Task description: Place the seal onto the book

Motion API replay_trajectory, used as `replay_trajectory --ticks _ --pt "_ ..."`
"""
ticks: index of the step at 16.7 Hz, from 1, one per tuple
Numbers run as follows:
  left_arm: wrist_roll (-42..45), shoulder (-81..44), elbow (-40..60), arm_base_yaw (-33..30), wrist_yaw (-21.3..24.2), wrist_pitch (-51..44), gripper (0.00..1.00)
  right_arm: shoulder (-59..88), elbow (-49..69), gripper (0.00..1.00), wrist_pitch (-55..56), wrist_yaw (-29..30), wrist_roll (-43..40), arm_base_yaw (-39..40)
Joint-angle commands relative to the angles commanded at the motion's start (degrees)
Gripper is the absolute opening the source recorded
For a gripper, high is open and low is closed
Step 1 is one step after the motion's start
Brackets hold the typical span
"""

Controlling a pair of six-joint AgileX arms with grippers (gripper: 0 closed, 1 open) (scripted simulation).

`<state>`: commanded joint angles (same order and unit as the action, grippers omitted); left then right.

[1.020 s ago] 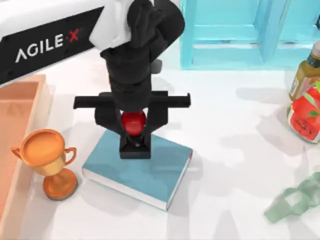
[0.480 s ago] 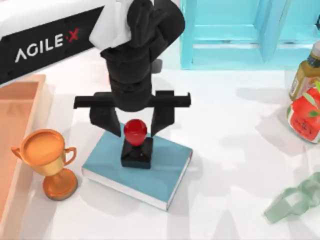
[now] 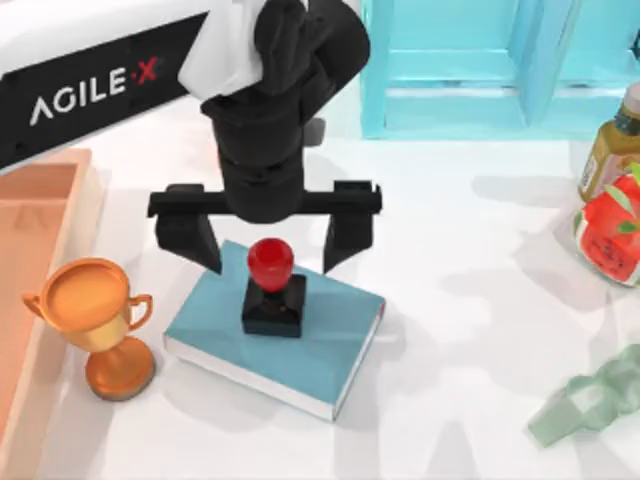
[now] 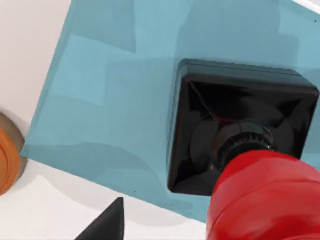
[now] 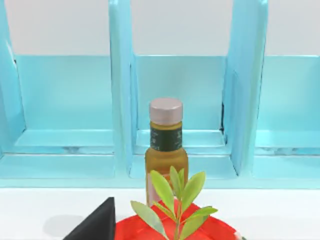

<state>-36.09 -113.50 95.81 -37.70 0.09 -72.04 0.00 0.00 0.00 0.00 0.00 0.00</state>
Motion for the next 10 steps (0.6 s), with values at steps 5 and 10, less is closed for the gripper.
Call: replay_trajectory --ticks 5,10 --pt "0.06 -0.09 1.00 -0.02 0.01 -1.02 1.00 0.00 0.00 1.00 0.00 0.00 0.00 0.00" --pt "-0.06 0.05 6.54 0.02 0.00 -6.62 1.00 0.00 0.00 1.00 0.00 0.00 0.00 0.00"
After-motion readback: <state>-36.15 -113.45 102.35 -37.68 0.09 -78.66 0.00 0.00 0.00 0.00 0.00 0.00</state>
